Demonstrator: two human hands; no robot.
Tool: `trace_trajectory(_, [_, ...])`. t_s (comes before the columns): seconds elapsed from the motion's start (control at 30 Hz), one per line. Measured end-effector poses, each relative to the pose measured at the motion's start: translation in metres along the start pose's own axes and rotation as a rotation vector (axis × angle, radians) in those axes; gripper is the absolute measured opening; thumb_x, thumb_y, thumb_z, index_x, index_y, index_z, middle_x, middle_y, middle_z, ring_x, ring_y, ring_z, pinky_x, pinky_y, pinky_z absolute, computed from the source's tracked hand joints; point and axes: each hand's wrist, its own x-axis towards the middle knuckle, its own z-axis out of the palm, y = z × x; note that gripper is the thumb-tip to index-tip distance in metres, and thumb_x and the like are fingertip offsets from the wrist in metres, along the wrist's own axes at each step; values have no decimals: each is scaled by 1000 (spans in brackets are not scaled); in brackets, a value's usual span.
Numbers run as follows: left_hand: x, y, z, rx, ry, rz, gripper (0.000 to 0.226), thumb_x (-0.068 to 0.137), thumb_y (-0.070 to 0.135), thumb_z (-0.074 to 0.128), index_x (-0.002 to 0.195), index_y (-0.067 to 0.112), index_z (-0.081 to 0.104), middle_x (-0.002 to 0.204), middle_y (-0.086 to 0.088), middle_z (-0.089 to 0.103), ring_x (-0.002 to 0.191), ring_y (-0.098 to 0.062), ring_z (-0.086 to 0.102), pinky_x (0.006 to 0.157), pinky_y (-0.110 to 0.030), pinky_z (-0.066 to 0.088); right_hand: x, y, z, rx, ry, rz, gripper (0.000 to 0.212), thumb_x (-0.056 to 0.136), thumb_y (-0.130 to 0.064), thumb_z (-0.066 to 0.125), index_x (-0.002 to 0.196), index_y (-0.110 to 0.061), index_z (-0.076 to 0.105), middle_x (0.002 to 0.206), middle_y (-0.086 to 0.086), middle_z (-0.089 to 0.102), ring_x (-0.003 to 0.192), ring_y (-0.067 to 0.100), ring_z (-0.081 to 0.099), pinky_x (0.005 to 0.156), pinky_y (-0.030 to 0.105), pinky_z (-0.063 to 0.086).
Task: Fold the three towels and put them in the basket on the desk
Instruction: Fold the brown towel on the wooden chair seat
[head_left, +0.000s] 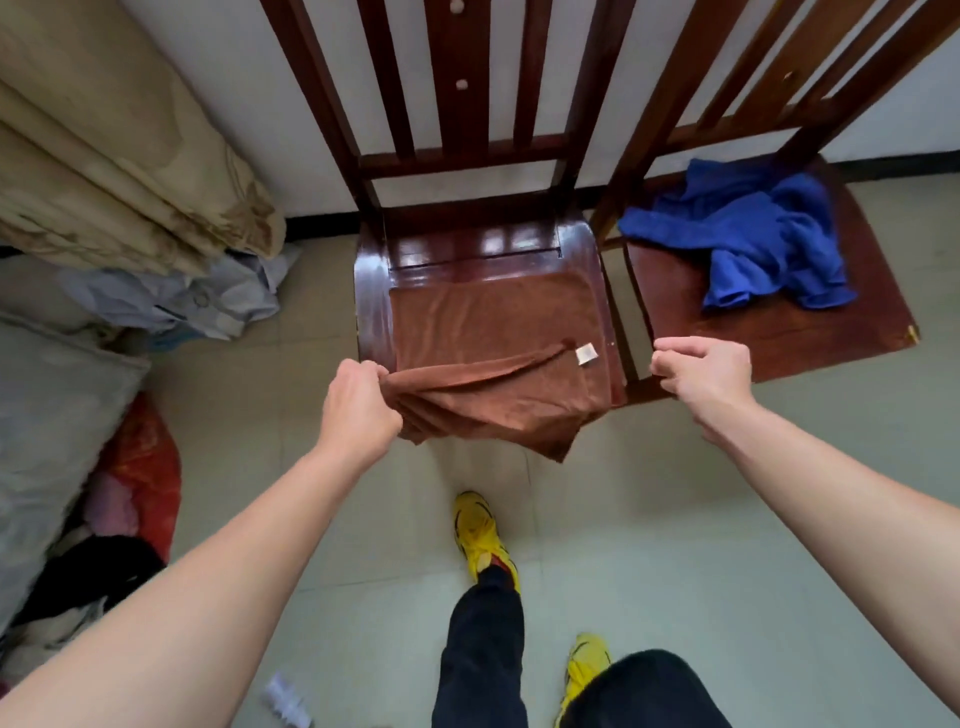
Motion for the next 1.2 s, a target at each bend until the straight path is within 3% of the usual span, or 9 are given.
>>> trace_trajectory(0.1, [43,0,4,64,39,4,32,73,-4,53,100,8,66,109,-19,58,105,-38,54,89,-39,43,20,8,24,-135,-56,29,24,73,-3,70,95,-11,74,81,5,70,69,19,63,78,36,56])
trace_trajectory(0.27, [90,-3,20,140,15,28,19,81,10,59,96,9,70,104,-19,63,101,-39,57,87,-41,47,35,36,62,-526,-205,-63,14,82,-14,68,93,-19,74,96,4,72,96,23,65,83,26,47])
trace_trajectory(0.43, [112,-6,36,330,-53,115,28,75,8,67,101,2,60,106,-18,50,102,-40,52,87,-46,45,71,29,108,-732,-212,-241,49,85,-33,66,131,-25,52,124,8,58,111,32,58,92,39,47])
trace_trajectory(0.5, [116,-11,41,395,-62,124,22,77,6,63,98,1,57,105,-18,49,102,-40,51,85,-48,45,83,23,119,-785,-244,-249,42,84,-39,68,123,-29,57,118,7,58,108,32,59,89,38,49])
trace_trajectory(0.6, [112,-17,40,373,-90,74,15,84,15,56,91,4,62,100,-16,51,100,-37,51,80,-45,45,90,18,106,-610,-204,-229,9,82,-36,69,84,-27,69,93,-1,69,90,22,64,74,31,47])
trace_trajectory(0.67, [105,-18,35,270,-122,78,19,88,18,53,82,4,64,99,-14,53,100,-35,49,82,-42,43,84,16,81,-407,-194,-181,11,81,-26,69,71,-23,67,76,-5,69,73,12,64,70,28,46])
trace_trajectory(0.87, [126,7,8,59,-176,-44,23,82,22,53,76,6,68,71,-15,62,79,-37,57,69,-36,42,102,-20,46,-186,-102,-186,8,87,-13,65,79,-13,67,70,-2,63,63,7,60,59,13,49])
trace_trajectory(0.97, [156,10,19,125,-141,-53,17,81,13,60,94,13,71,93,-17,70,94,-38,61,80,-38,49,140,-30,74,-369,-155,-303,6,88,-24,64,85,-20,66,80,-2,67,77,20,64,79,37,54])
trace_trajectory(1.2, [199,-2,56,390,-36,74,16,79,15,65,93,8,67,109,-16,48,107,-37,46,81,-47,49,197,-50,122,-806,-356,-832,15,92,-30,57,102,-21,63,119,-1,59,110,23,53,84,39,47])
